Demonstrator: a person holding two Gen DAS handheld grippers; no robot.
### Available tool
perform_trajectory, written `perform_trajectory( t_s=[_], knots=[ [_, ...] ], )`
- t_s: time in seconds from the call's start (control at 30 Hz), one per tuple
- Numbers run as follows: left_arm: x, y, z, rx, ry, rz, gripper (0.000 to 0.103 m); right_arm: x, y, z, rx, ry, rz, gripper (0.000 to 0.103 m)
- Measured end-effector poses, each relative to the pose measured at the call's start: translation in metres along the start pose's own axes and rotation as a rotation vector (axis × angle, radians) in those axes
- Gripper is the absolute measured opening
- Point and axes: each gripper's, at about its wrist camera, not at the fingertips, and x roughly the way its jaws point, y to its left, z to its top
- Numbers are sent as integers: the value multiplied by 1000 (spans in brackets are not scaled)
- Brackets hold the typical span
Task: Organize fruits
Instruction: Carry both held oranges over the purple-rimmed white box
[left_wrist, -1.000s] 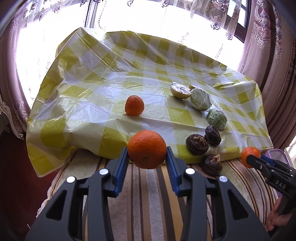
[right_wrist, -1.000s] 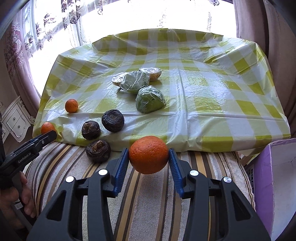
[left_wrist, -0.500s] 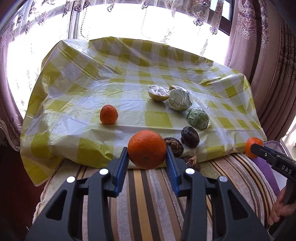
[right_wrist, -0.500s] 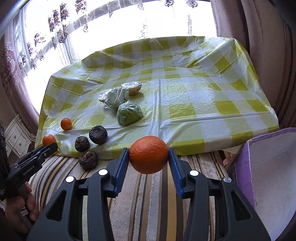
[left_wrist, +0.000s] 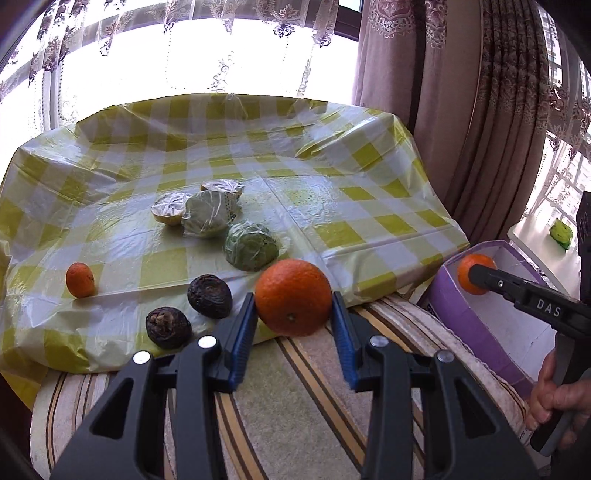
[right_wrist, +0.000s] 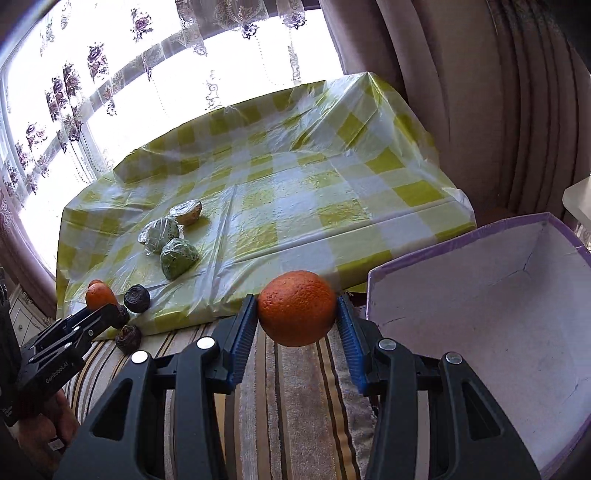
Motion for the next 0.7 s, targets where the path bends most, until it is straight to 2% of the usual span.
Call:
perform_trajectory(
  t_s=[0.4,0.7],
  knots=[
    [44,-137,7,258,60,-231,40,-18,-103,-23,131,53,-213,43],
    [87,-227,-1,436,164,-335,40,-8,-148,-35,123,132,-372,43]
  ],
)
